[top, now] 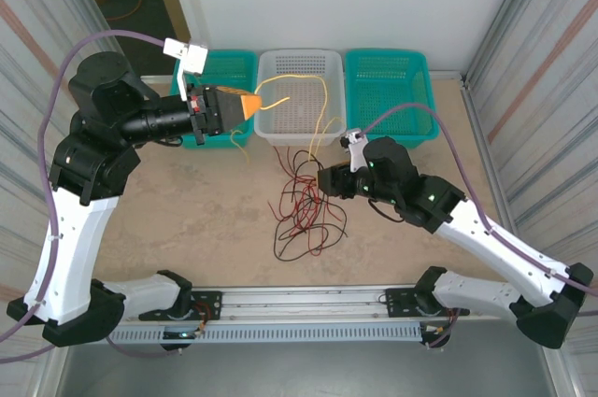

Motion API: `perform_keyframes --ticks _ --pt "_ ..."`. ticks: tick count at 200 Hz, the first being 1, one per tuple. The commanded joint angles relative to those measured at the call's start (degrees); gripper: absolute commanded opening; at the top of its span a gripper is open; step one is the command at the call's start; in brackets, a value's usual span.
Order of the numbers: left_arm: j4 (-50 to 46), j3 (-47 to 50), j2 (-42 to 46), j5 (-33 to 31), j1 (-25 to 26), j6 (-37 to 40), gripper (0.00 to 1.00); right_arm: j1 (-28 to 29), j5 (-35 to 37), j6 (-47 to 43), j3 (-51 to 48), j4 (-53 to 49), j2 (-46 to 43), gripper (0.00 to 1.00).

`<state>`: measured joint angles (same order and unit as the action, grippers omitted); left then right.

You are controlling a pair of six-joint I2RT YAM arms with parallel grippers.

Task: Untangle the cables

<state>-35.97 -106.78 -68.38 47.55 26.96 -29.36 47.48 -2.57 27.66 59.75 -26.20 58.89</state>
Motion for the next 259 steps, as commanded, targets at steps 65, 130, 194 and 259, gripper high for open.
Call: perform_keyframes --ticks 65,130,194,259 --pt "-8.32 -2.79 -0.33 -13.94 -3.78 6.18 0.00 -0.67 1.64 -0.23 -0.42 0.45 -1.16 0.00" --pt "-14.08 10.01 8.17 -36.47 -18.50 4.95 0.00 -17.23 2.74 4.67 -2.78 0.04 -13.80 0.00" --pt "-14.39 11.97 9.28 -38.14 -24.11 6.68 0.00 -27.92 -1.38 5.37 1.98 -1.40 -15.82 0.00" --pt "-11.11 9.53 4.58 -32.56 -41.68 6.43 0.00 -47.05 -4.02 7.60 7.50 -6.18 -17.38 0.00"
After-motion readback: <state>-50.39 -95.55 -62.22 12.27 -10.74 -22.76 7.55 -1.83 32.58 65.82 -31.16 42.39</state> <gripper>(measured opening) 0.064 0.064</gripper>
